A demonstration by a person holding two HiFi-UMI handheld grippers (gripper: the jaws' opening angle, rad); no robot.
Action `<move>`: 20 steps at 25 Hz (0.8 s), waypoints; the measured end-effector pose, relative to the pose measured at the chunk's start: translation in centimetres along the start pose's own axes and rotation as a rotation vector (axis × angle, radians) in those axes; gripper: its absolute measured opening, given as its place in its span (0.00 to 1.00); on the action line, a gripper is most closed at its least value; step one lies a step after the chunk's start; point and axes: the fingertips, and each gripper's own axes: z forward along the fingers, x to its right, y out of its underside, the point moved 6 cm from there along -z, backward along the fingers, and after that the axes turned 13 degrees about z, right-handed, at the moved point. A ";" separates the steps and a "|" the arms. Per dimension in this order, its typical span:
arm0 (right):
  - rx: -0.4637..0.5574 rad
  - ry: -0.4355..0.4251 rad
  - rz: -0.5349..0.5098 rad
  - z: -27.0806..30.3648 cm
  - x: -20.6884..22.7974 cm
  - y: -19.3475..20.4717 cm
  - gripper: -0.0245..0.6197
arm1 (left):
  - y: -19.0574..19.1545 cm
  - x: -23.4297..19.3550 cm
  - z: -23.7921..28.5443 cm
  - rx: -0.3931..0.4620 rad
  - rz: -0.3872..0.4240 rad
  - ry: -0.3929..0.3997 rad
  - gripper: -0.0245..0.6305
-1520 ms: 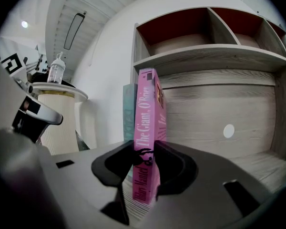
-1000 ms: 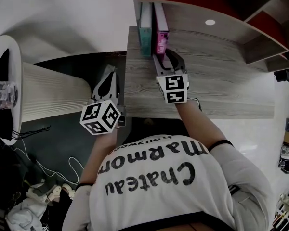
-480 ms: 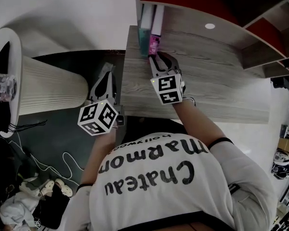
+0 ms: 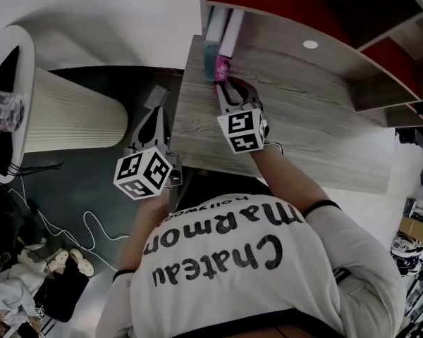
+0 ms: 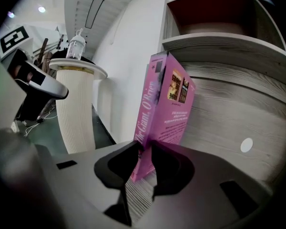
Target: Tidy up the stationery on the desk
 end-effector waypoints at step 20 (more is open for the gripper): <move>-0.044 -0.023 -0.077 1.1 1.0 -0.1 0.19 | -0.2 -0.4 0.8 0.009 -0.015 -0.020 0.06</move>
